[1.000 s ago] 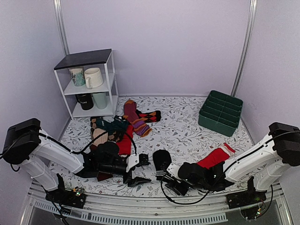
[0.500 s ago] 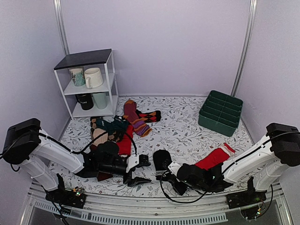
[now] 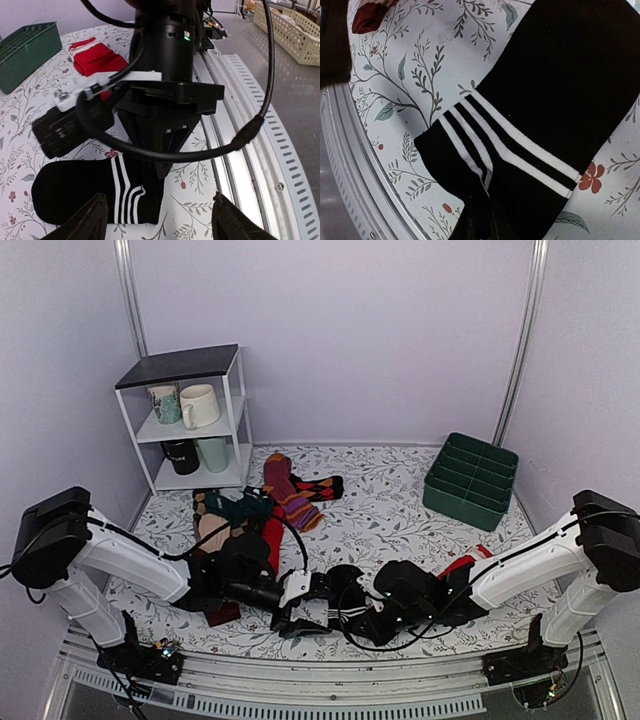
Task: Roll the socks
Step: Pick up the sock from the center of the board, then roll the sock at the center of the board.
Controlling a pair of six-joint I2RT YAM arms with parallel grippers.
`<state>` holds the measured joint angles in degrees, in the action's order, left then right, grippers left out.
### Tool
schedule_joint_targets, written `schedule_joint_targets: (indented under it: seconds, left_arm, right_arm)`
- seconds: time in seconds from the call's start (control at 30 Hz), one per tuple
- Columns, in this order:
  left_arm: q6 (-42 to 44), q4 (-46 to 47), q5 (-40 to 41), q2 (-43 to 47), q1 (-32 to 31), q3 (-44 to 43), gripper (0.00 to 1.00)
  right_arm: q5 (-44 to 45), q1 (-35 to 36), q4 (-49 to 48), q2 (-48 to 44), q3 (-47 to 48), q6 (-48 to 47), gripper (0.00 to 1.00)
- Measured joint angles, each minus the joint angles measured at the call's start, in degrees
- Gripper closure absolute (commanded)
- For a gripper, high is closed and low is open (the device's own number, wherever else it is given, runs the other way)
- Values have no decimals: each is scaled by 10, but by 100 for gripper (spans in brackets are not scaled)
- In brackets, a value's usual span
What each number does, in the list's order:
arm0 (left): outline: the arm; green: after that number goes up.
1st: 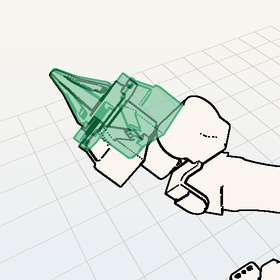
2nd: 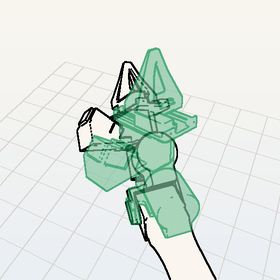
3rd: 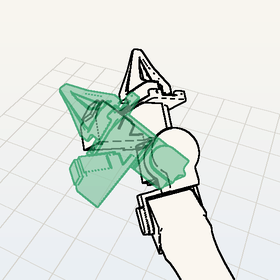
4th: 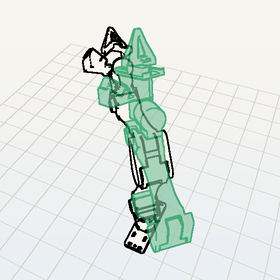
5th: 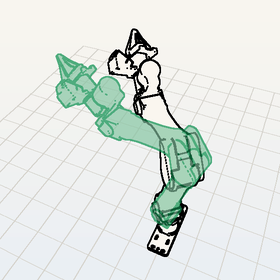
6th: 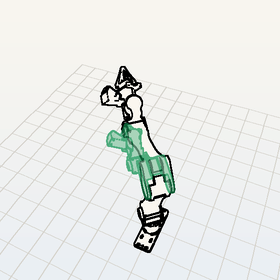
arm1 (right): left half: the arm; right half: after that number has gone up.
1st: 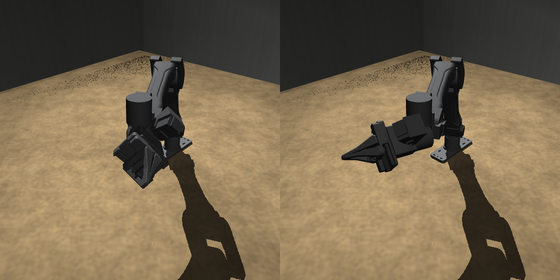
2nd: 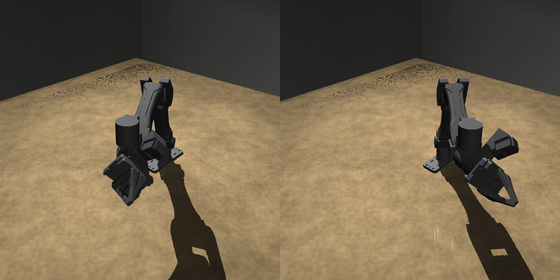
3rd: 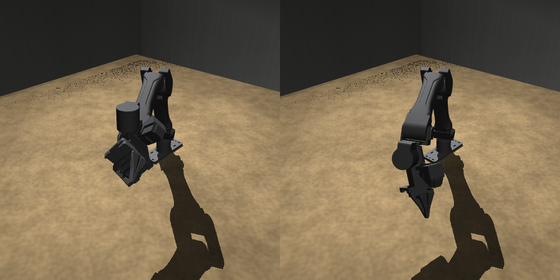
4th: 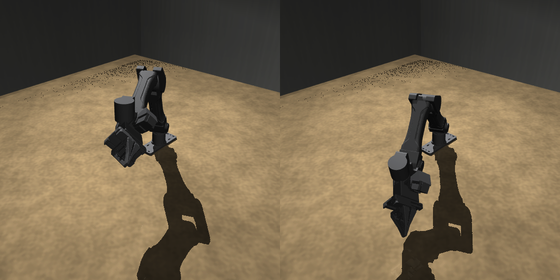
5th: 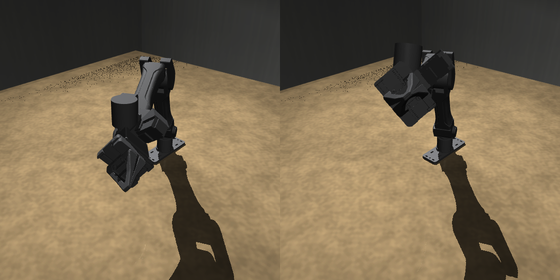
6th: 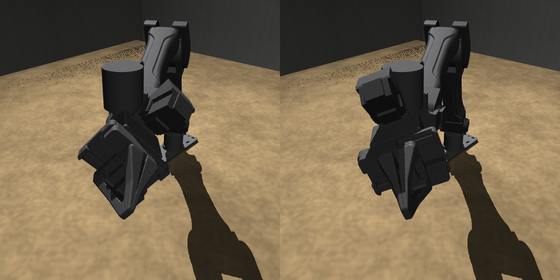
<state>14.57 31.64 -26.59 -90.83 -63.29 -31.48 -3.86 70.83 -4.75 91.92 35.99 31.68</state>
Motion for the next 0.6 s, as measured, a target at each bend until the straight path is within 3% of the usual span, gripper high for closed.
schedule_joint_targets:
  seconds: [0.33, 0.6]
  left_arm:
    - [2, -40, -2, -21, -8, -6, 27]
    - [3, -54, 5, -59, -9, -28, 28]
  right_arm:
    - [-113, -50, 21, 33, 31, 38, 91]
    - [-148, -64, 24, 40, 35, 45, 91]
